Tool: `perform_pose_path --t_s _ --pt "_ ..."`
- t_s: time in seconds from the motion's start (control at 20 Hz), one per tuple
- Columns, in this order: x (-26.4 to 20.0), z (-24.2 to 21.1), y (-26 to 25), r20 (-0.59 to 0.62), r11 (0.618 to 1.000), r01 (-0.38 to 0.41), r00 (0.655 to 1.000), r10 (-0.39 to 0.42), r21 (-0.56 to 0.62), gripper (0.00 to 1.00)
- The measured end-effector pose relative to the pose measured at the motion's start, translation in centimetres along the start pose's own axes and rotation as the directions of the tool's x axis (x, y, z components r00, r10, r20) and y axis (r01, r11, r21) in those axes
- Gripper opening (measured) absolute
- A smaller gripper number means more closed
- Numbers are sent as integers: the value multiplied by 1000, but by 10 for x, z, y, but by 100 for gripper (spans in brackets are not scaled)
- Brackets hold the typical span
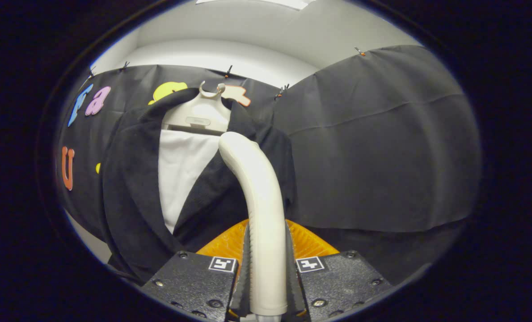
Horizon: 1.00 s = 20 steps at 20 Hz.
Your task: Iron the clothes twice with a garment steamer, once on the left side and once on the right side.
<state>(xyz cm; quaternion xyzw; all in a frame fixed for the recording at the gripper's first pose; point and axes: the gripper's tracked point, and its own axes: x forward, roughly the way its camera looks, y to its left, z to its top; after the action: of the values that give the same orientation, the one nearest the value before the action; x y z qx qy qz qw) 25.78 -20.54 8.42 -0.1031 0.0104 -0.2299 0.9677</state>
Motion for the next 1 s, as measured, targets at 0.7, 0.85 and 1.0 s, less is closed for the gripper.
perform_pose_path --t_s 0.7,0.85,1.0 --pt "-31 -80 -9 -181 997 73 981 -74 -8 36" --pt "-38 -99 -14 -223 997 81 971 -84 -21 36" --pt "-41 -112 -18 -255 996 86 963 -89 -24 35"
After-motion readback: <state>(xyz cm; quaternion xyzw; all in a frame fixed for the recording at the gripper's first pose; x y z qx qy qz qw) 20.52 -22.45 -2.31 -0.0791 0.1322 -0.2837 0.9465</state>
